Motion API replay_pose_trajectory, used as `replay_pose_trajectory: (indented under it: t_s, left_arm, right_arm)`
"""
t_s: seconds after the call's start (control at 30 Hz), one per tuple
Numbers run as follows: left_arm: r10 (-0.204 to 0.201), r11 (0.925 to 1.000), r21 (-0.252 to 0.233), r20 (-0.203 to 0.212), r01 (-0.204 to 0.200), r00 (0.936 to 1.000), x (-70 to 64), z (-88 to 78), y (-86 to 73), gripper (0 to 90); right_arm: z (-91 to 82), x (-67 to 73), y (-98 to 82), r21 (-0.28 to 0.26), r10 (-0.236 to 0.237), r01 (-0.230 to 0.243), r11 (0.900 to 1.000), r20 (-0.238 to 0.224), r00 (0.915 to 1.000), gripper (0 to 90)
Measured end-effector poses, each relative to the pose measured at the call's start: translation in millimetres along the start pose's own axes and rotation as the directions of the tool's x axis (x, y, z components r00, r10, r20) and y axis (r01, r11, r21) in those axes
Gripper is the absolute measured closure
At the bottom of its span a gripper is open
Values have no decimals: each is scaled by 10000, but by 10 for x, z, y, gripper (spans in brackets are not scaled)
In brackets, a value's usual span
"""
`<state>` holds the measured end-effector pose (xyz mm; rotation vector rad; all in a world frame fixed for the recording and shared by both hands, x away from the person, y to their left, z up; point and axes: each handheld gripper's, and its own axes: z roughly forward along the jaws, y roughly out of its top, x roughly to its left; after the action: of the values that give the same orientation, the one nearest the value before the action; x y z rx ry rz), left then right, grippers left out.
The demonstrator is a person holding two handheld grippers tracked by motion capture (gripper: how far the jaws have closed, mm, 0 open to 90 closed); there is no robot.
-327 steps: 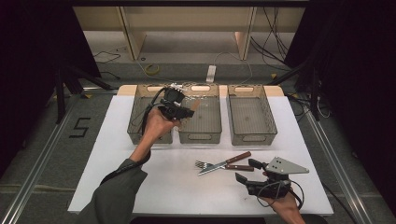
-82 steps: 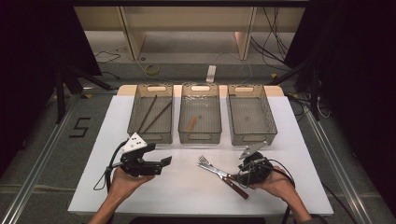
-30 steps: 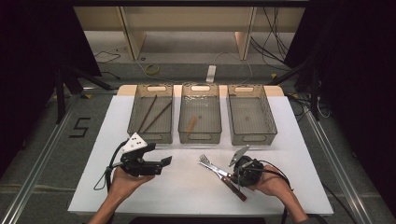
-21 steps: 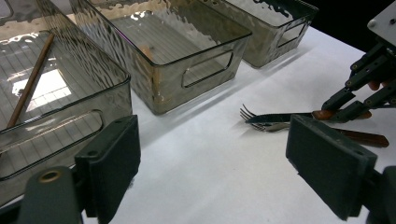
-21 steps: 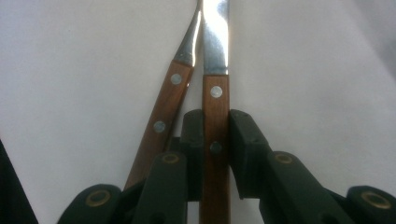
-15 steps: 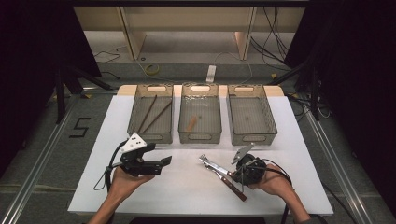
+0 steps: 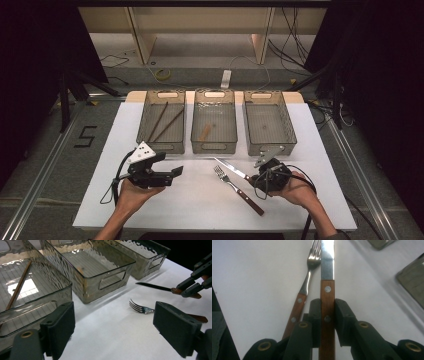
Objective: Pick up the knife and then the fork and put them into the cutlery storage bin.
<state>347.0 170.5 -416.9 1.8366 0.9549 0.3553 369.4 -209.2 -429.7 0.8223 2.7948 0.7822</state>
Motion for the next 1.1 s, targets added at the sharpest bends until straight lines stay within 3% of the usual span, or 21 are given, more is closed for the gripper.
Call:
replay_pose_trajectory:
  t_s: [0.47, 1.1]
  left_arm:
    - [-150, 9997, -193, 97, 152, 9998, 21, -17, 1, 170]
    - [-148, 9977, -649, 342, 170, 9993, 22, -48, 5, 154]
  right_arm:
    - [-152, -228, 110, -849, 574, -524, 9950, 573, 9967, 771]
    - [-308, -587, 322, -1830, 1517, -1285, 9747, 1191, 9812, 771]
